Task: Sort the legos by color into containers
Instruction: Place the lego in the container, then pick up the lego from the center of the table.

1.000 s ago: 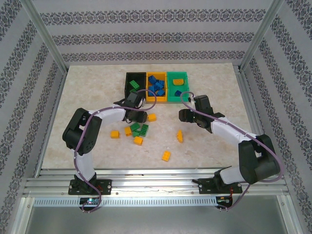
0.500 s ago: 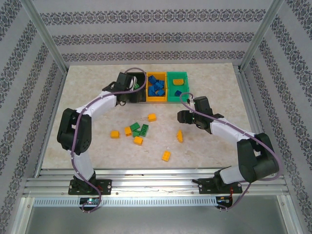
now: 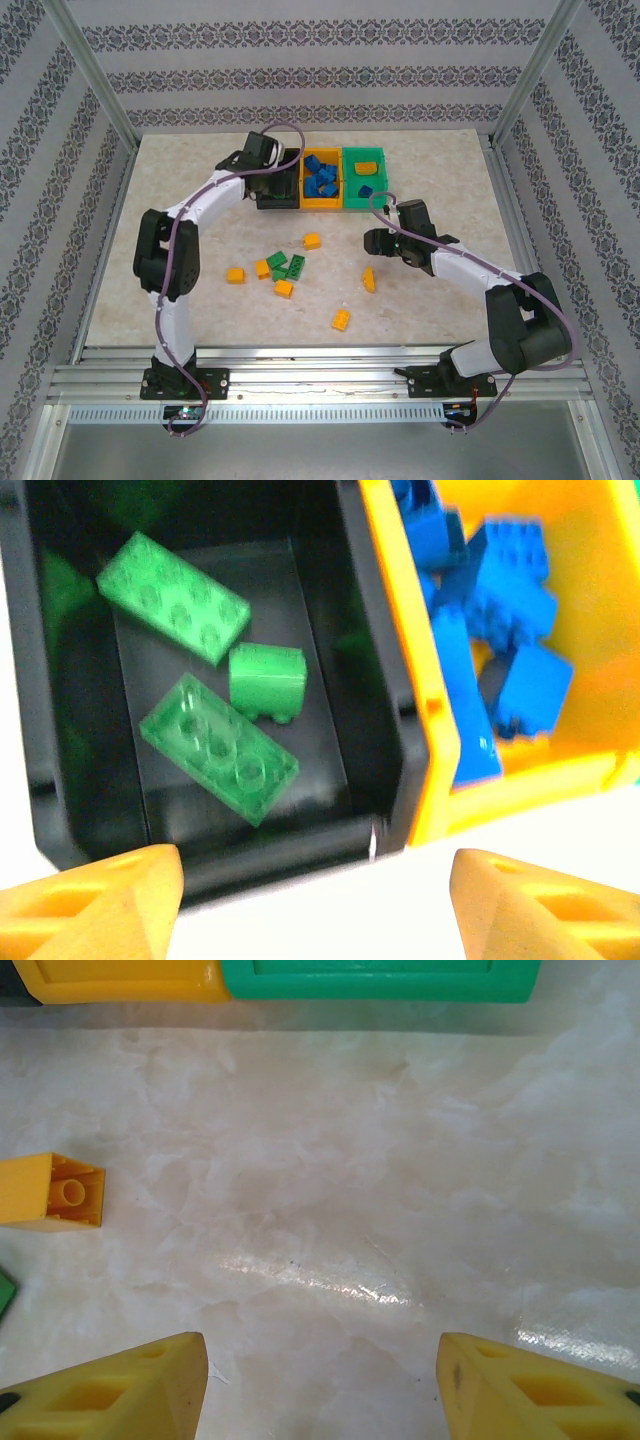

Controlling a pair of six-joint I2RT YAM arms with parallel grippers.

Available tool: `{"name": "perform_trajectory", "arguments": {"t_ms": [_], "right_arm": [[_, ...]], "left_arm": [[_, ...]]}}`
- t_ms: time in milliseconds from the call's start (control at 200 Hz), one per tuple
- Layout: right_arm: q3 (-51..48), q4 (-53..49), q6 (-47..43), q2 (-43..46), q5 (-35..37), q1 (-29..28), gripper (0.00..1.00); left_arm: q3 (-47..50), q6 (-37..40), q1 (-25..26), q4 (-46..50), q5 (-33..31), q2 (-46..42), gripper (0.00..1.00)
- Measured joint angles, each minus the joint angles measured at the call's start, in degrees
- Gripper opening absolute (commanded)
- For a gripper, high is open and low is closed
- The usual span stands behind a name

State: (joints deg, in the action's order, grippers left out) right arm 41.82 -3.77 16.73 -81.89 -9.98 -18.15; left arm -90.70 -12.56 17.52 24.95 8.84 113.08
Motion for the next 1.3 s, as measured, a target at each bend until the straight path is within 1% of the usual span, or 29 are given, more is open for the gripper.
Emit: {"name": "perform_trajectory", "arguments": {"t_ms": [130,255,475,600,714,1124,1209,1299], "right_arm": [[0.00,0.17,0.00,-0.02,0.02,-0.11,0.63],[0.00,0.42,0.00,-0.52,0.00,-0.11,0.63],[0.00,0.63,0.00,-2.34,-0.02,-0.50,0.63],[0.00,0.76,0.00,-2.69,0.00,-0.85,0.63],[0.00,1.05,0.00,-2.67,0.02,-0.85,0.63],[-0.02,1.09,0.00,-2.10,0.28,-0.87,0.63],[-0.11,1.09,0.00,-1.77,0.48,-1.11,0.63],[-0.37,1.11,0.00,-1.11,0.68,-1.25,0.63]], "left_arm": [[8.83,-0.33,0.59,0.09,2.51,-5.77,0.70],[15.04,-0.31,2.60,0.59,4.55,-9.92,0.67],[20.76,0.44,7.67,2.97,7.37,-11.56,0.61],[20.98,1.90,11.06,4.94,7.37,-11.02,0.58],[20.59,3.21,13.57,6.47,6.54,-8.81,0.56],[20.31,3.98,16.02,7.69,3.96,-6.01,0.50],[19.17,3.91,16.87,8.44,2.80,-4.48,0.40],[17.53,3.34,17.33,9.14,1.68,-2.91,0.37]]}}
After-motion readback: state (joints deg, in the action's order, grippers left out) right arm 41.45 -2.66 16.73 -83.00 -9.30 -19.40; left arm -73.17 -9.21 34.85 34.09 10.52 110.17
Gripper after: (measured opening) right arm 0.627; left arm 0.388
